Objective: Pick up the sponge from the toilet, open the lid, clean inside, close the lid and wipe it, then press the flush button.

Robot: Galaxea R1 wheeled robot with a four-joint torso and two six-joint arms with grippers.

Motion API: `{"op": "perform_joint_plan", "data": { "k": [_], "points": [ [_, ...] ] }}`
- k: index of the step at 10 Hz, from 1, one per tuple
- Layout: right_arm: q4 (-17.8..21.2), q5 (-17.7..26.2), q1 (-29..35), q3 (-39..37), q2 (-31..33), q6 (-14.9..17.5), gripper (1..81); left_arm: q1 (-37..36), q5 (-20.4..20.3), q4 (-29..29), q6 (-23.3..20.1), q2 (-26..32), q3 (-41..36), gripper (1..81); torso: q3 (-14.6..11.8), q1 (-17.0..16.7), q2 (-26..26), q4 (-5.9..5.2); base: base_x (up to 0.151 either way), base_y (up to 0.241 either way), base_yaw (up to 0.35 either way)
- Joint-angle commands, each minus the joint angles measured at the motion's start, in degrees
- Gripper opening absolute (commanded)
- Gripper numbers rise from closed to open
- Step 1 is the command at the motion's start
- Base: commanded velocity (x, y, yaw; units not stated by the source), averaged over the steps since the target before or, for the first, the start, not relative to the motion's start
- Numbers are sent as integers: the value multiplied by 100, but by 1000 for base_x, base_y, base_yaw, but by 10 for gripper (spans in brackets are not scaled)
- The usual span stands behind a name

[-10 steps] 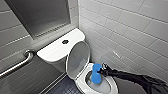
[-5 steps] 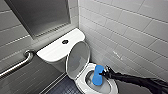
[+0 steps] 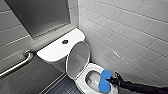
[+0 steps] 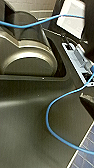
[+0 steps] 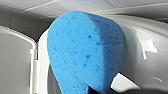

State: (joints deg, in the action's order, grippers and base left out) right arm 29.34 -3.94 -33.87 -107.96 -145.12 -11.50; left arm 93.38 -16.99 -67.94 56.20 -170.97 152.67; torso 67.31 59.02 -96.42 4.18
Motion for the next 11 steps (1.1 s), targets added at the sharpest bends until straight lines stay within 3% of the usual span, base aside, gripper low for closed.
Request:
{"op": "perform_joint_plan", "data": {
  "k": [1, 5, 9, 11],
  "points": [
    [159, -292, 148, 742, 622, -37, 10, 308, 205, -106, -21, -43, -27, 811, 0, 0, 0, 0, 0, 0, 0],
    [142, -1143, -714, 1726, 1464, -19, 10, 300, 205, -114, -74, -95, -27, 811, 0, 0, -2, 0, 0, 0, 0],
    [98, -2032, -1918, 2149, 1483, 16, 10, 308, 188, -114, -74, -104, -27, 811, -2, 0, -5, 0, 0, 0, 0],
    [72, -2208, -2462, 2395, 1588, 51, 10, 300, 188, -114, -109, -122, -27, 811, -2, 0, -9, 0, 0, 0, 0]
  ]
}}
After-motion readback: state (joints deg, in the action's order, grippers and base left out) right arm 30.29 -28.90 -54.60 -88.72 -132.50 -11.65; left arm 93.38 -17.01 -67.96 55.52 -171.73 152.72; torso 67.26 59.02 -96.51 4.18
